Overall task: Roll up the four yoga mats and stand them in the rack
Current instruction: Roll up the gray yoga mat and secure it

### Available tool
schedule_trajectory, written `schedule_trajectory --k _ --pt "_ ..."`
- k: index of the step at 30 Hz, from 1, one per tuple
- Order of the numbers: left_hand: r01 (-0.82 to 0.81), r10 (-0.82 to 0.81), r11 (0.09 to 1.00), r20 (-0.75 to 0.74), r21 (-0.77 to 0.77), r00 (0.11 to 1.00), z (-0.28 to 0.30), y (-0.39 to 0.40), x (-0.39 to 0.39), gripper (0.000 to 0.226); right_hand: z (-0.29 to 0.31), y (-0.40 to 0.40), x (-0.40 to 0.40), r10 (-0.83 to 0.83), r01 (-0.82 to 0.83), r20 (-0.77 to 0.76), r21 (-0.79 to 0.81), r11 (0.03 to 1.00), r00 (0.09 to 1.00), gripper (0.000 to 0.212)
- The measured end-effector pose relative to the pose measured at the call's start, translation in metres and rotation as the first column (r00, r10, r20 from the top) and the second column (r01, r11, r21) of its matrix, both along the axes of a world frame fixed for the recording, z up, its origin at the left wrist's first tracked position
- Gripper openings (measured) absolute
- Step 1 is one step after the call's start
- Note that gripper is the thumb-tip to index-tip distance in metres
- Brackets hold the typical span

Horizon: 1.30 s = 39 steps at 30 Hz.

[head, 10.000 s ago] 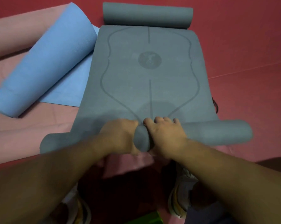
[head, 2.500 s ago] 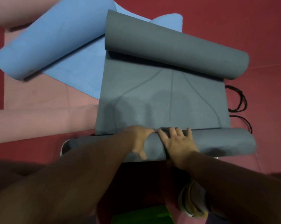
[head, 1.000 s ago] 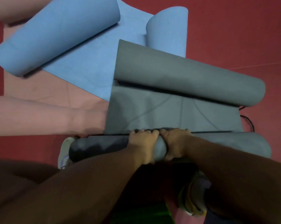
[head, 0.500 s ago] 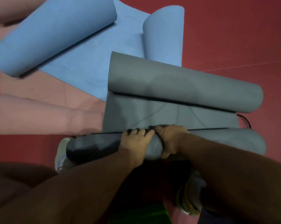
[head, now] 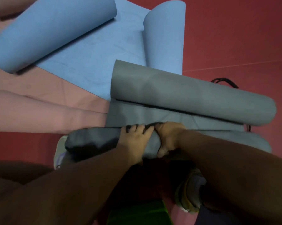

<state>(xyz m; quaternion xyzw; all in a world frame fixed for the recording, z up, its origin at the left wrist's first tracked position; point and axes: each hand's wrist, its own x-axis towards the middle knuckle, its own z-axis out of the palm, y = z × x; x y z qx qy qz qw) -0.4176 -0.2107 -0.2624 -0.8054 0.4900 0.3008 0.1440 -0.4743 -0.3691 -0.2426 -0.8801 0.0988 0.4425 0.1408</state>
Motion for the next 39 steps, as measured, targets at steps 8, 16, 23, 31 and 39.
schedule_trajectory --k 8,16,23,31,39 --pt "-0.078 0.095 0.995 -0.310 0.065 0.946 0.004 -0.025 0.045 0.099 0.000 0.010 -0.019 -0.031 0.060 0.201 -0.138 0.989 0.979 0.141" --pt "-0.118 0.214 0.968 -0.481 0.221 0.850 0.003 -0.023 0.052 0.103 -0.001 0.015 -0.022 0.072 -0.059 0.125 -0.107 0.993 0.990 0.134" --pt "-0.078 0.110 0.990 -0.294 0.118 0.949 0.010 -0.018 0.034 0.139 0.004 -0.007 0.003 -0.039 0.039 0.010 0.048 0.998 0.999 0.113" --pt "-0.107 0.122 0.992 -0.289 0.065 0.950 0.008 -0.028 0.045 0.116 -0.003 0.001 -0.019 -0.057 0.068 0.151 -0.064 0.996 0.987 0.126" --pt "-0.129 0.190 0.979 -0.462 0.161 0.866 0.011 -0.038 0.067 0.108 0.001 0.003 -0.017 0.021 -0.004 0.130 -0.133 0.991 0.991 0.131"
